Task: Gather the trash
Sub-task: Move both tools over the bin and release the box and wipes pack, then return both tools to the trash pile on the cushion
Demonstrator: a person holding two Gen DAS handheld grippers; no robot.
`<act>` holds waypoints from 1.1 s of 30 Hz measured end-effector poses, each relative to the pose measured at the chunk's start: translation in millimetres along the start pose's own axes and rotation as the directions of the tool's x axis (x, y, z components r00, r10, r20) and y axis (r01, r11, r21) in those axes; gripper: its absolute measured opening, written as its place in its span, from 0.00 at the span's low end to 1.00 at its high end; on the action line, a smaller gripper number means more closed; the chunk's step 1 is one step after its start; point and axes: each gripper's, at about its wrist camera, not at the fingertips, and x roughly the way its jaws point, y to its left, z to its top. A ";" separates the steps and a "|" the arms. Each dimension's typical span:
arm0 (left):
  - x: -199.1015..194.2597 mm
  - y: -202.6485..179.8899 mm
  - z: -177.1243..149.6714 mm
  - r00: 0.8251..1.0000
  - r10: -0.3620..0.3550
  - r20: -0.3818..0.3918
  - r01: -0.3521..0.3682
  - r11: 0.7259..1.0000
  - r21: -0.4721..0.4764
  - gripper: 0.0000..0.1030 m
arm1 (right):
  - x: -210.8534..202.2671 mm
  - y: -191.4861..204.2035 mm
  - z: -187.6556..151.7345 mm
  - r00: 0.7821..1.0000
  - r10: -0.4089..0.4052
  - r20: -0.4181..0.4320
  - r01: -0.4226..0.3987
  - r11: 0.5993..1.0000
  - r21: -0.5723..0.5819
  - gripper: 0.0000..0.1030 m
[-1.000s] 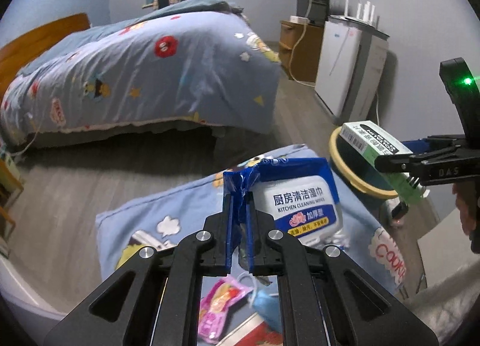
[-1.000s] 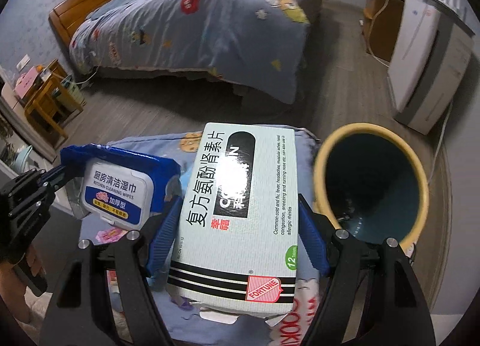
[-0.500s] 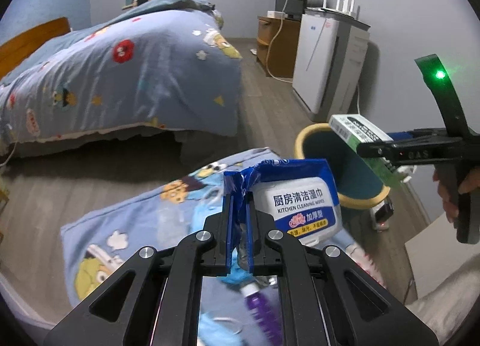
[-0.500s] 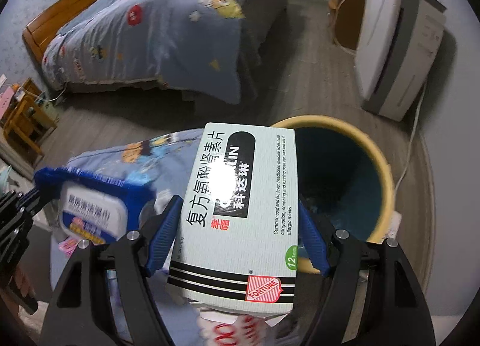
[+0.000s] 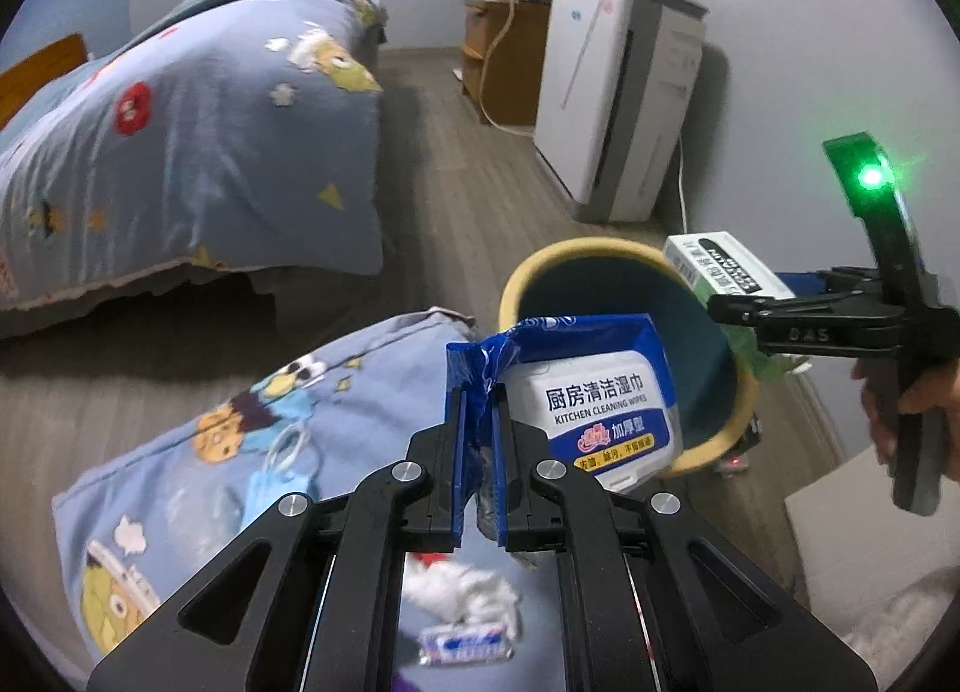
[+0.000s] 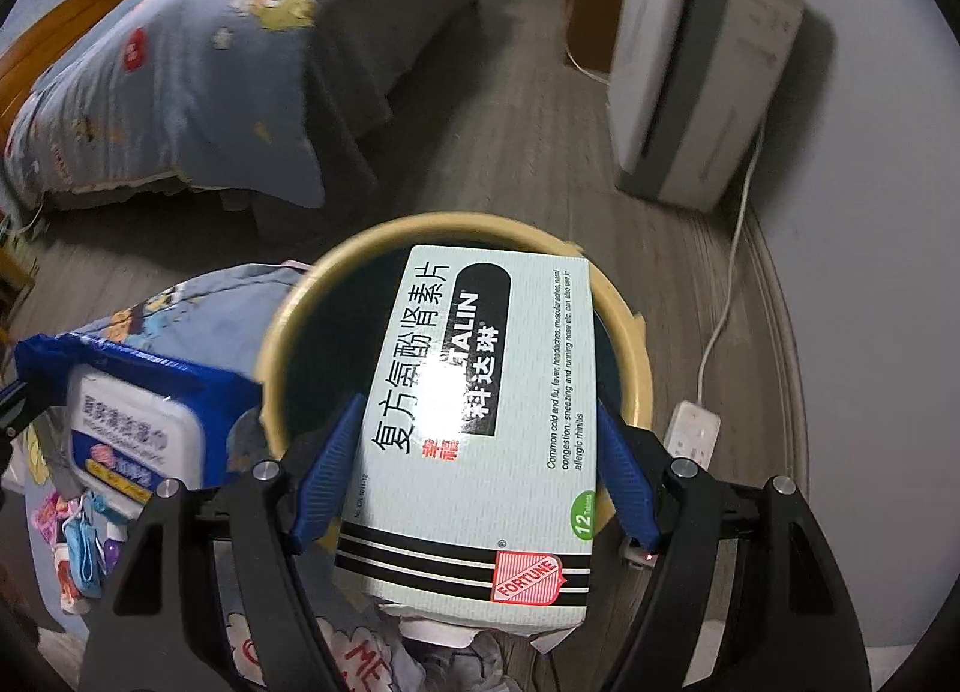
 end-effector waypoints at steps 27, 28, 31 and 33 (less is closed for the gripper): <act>41.5 -37.6 16.3 0.998 0.053 0.019 -0.054 0.996 0.070 0.86 | 14.1 -10.3 3.9 1.000 -0.001 0.012 0.001 0.999 0.038 0.94; 34.2 -32.7 14.1 0.998 0.059 0.026 -0.061 0.997 0.056 0.87 | 11.6 -9.2 4.5 1.000 -0.001 0.015 0.000 0.999 0.038 0.94; 15.8 -17.2 8.2 0.997 0.072 0.038 -0.073 0.997 0.021 0.88 | 0.3 -1.6 6.3 1.000 0.002 0.028 -0.003 1.000 0.028 0.94; -1.4 -2.1 2.7 0.995 0.092 0.048 -0.092 0.996 -0.006 0.89 | -8.4 7.4 7.3 0.999 -0.002 0.037 0.001 1.000 0.008 0.94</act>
